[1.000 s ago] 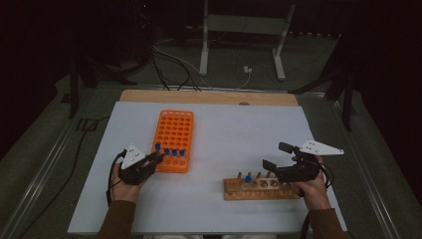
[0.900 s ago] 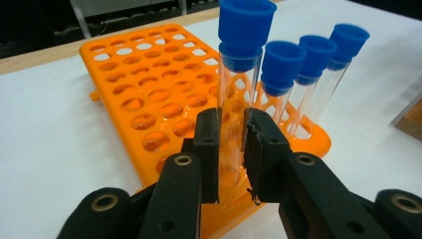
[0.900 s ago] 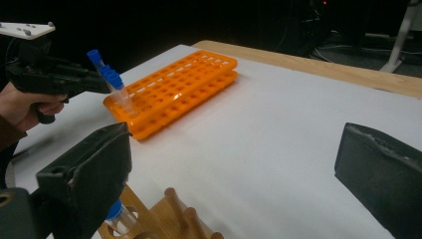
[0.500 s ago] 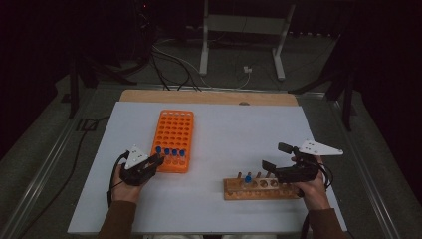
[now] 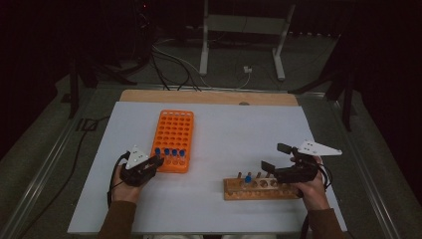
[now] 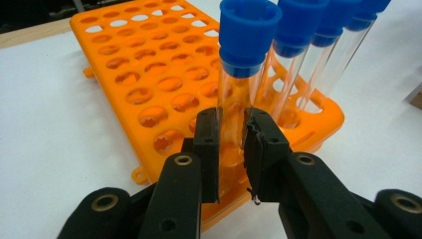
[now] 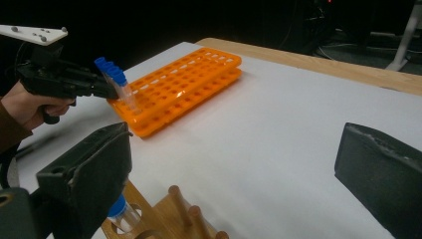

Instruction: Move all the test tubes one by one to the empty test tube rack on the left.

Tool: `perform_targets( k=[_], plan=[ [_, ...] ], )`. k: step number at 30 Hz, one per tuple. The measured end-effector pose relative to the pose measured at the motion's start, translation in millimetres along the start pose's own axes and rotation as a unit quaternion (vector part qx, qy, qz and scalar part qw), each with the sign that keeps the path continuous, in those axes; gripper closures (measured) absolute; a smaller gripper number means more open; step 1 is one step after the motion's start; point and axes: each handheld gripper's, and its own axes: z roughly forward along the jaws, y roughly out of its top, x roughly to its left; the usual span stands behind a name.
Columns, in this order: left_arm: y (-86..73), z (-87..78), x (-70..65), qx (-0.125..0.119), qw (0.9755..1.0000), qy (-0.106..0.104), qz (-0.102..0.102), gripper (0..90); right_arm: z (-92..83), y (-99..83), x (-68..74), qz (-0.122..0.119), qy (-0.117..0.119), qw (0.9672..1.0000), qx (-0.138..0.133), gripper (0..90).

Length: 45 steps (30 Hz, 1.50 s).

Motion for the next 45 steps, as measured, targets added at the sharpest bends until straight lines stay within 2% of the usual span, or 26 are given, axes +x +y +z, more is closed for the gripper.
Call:
perform_targets(
  k=[11,28,30,37,45],
  plan=[
    [-0.9,2.0,-0.2,0.006,1.0000,0.000,0.002,77.8,0.4,-0.4,0.1,-0.001,0.002,1.0000,0.001,1.5],
    [-0.1,3.2,1.2,0.007,0.9999,-0.011,-0.007,76.3,4.1,-0.2,4.7,-0.010,0.012,0.9999,0.006,1.5],
    [-0.3,3.0,1.5,0.006,0.9997,-0.018,-0.013,73.1,4.5,-0.3,4.8,-0.010,0.012,0.9999,0.007,1.5],
    [-1.1,-1.1,3.6,-0.002,0.9992,-0.022,-0.032,62.7,10.4,-2.0,9.0,-0.018,0.021,0.9995,0.017,1.5],
    [1.2,-10.4,3.2,-0.029,0.9981,-0.027,-0.047,40.9,15.0,-6.7,15.4,-0.033,0.041,0.9979,0.038,1.5]
  ],
)
